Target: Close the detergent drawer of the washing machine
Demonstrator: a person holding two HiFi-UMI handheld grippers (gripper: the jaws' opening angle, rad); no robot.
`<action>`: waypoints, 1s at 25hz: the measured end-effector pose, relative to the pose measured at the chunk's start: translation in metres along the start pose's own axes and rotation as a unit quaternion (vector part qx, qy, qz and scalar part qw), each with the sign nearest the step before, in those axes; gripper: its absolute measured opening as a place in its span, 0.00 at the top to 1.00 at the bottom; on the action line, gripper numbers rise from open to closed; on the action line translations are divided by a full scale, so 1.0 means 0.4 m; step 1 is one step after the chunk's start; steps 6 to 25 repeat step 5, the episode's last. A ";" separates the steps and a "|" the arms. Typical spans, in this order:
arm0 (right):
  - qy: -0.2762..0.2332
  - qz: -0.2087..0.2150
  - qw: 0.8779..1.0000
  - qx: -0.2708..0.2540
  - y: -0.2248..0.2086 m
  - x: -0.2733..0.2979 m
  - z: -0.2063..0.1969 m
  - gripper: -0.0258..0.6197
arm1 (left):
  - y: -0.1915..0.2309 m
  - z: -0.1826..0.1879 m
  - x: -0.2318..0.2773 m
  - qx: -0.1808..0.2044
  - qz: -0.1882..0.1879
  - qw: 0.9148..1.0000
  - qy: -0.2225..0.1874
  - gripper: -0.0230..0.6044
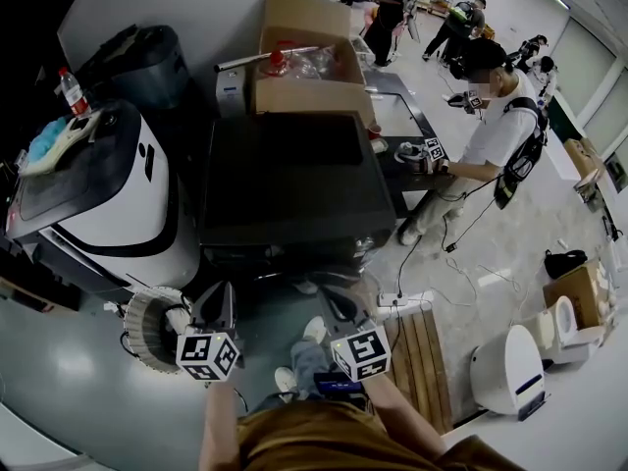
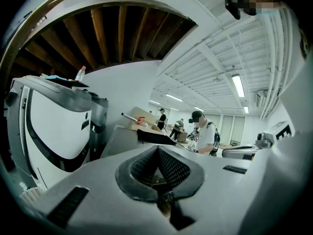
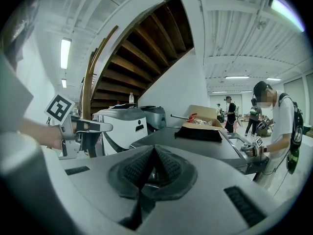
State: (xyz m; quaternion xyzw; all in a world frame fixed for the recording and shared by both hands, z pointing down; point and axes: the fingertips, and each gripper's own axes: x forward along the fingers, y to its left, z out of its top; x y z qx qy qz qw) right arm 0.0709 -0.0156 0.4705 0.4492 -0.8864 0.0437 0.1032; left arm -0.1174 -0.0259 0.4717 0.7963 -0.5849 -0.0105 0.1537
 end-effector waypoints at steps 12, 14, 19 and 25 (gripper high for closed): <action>0.000 -0.002 1.000 -0.002 -0.009 0.002 -0.003 0.94 | 0.004 -0.009 0.007 -0.001 0.002 1.000 0.003 0.93; 0.000 -0.002 1.000 -0.002 -0.009 0.002 -0.003 0.94 | 0.004 -0.009 0.007 -0.001 0.002 1.000 0.003 0.93; 0.000 -0.002 1.000 -0.002 -0.009 0.002 -0.003 0.94 | 0.004 -0.009 0.007 -0.001 0.002 1.000 0.003 0.93; 0.000 -0.002 1.000 -0.002 -0.009 0.002 -0.003 0.94 | 0.004 -0.009 0.007 -0.001 0.002 1.000 0.003 0.93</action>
